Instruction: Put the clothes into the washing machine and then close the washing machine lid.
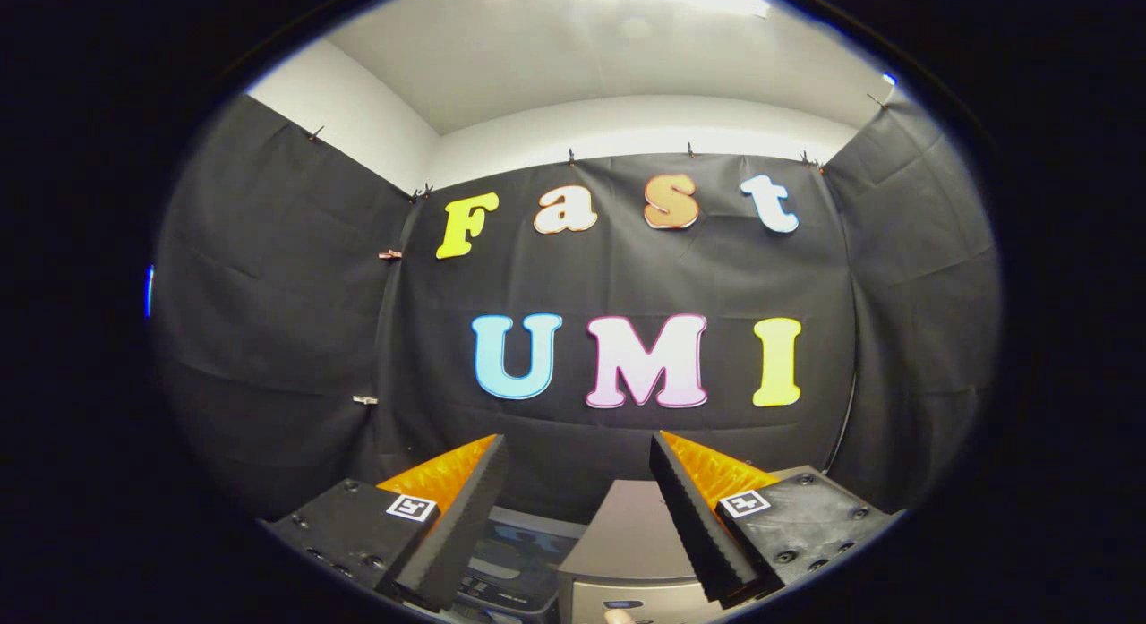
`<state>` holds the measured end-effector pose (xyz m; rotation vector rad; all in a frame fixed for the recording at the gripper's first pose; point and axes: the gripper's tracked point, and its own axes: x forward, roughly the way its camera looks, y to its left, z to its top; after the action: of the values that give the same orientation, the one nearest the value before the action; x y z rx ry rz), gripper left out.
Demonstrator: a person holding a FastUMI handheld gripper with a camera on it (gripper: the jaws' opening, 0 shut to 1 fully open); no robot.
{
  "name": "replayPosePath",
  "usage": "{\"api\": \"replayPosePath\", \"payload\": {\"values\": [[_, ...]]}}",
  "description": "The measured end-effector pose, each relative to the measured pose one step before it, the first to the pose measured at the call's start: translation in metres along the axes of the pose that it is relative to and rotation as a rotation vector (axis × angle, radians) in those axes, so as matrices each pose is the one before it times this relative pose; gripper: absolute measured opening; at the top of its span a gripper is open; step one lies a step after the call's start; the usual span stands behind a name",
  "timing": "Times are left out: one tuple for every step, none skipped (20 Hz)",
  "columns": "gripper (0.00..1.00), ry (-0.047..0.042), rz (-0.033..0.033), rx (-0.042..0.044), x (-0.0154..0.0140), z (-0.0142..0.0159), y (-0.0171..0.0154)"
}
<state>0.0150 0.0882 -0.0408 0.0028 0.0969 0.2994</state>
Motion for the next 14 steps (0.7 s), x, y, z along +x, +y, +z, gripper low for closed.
{"api": "replayPosePath", "payload": {"values": [[0.99, -0.00882, -0.02322, -0.00293, -0.00583, 0.00267, -0.00835], [0.99, -0.00617, -0.02381, -0.00240, -0.00618, 0.00146, -0.00867], [0.99, -0.00863, -0.02060, -0.00427, -0.00505, 0.00164, -0.00680], [0.99, -0.00792, -0.01503, -0.00502, -0.00571, 0.00226, -0.00506], [0.99, -0.00600, -0.00535, -0.00172, -0.00432, 0.00123, -0.00349], [0.99, -0.00770, -0.00375, 0.00106, -0.00423, 0.00123, -0.00046], [0.99, -0.00414, -0.00382, -0.00044, -0.00324, 0.00043, -0.00275], [0.99, 0.00199, -0.00415, 0.00018, -0.00080, -0.00107, -0.00216], [0.99, 0.00517, -0.00458, -0.00111, -0.00051, -0.00172, -0.00290], [0.99, 0.00583, -0.01021, -0.00084, -0.00166, -0.00164, -0.00431], [0.99, 0.00376, -0.01116, -0.00168, -0.00072, -0.00067, -0.00457], [0.99, 0.00186, -0.00790, 0.00153, -0.00044, -0.00094, -0.00337], [0.99, 0.00131, -0.00347, 0.00312, -0.00086, 0.00029, -0.00121], [0.99, 0.00062, -0.00297, 0.00282, -0.00005, -0.00007, -0.00174]]}}
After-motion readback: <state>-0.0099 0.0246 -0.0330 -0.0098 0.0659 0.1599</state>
